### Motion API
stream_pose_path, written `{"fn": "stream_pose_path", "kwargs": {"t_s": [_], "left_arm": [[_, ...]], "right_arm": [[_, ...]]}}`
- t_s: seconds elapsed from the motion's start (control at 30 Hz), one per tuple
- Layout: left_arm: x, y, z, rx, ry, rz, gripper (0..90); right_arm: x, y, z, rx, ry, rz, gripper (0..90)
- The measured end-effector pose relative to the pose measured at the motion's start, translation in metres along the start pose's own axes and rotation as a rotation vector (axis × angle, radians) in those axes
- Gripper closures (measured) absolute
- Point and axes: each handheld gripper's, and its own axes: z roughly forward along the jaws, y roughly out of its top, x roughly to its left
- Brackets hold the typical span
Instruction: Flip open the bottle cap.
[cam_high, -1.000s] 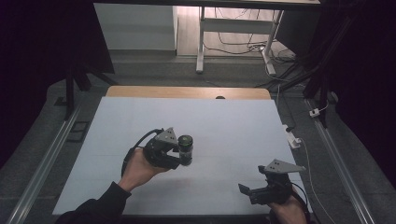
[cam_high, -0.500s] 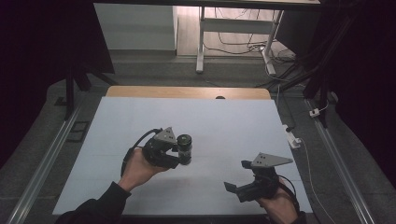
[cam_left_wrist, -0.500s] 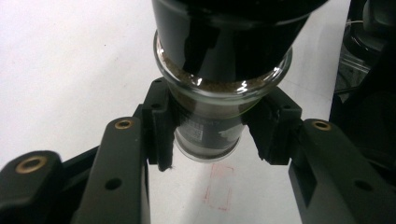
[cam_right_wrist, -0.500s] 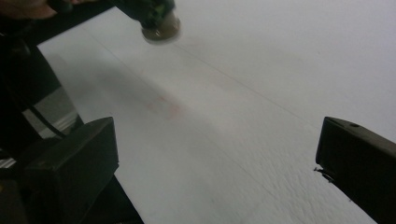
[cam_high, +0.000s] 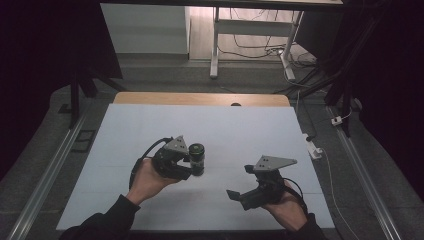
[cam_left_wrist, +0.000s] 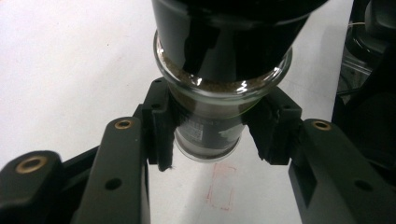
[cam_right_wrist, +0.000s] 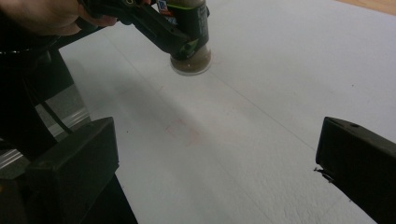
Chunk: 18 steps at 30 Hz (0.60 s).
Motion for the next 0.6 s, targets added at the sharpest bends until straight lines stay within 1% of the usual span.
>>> {"fn": "stream_pose_path", "kwargs": {"t_s": [0.03,0.1,0.17,0.2,0.27,0.33,0.37,0.47,0.6], "left_arm": [[0.000,0.000,0.000,0.000,0.000,-0.001,54.1],[0.000,0.000,0.000,-0.001,-0.002,-0.001,54.1],[0.000,0.000,0.000,0.001,-0.004,-0.001,54.1],[0.000,0.000,0.000,0.002,-0.004,0.001,54.1],[0.000,0.000,0.001,0.002,-0.005,0.000,54.1],[0.000,0.000,0.001,0.003,-0.006,0.001,54.1],[0.000,0.000,0.001,0.003,-0.007,0.001,54.1],[0.000,0.000,0.002,0.003,-0.007,-0.001,54.1],[0.000,0.000,0.003,0.005,-0.011,0.001,54.1]], "right_arm": [[0.001,0.004,0.002,0.001,-0.010,-0.008,0.0],[0.002,0.007,0.003,0.001,-0.008,-0.015,0.0],[0.004,0.015,0.007,0.001,0.005,-0.023,0.0],[0.004,0.015,0.007,0.001,0.005,-0.023,0.0],[0.006,0.020,0.011,0.002,0.016,-0.033,0.0],[0.010,0.028,0.017,0.012,0.028,-0.055,0.0],[0.010,0.028,0.017,0.012,0.028,-0.055,0.0],[0.014,0.036,0.024,0.020,0.040,-0.072,0.0],[0.016,0.040,0.029,0.028,0.046,-0.080,0.0]]}}
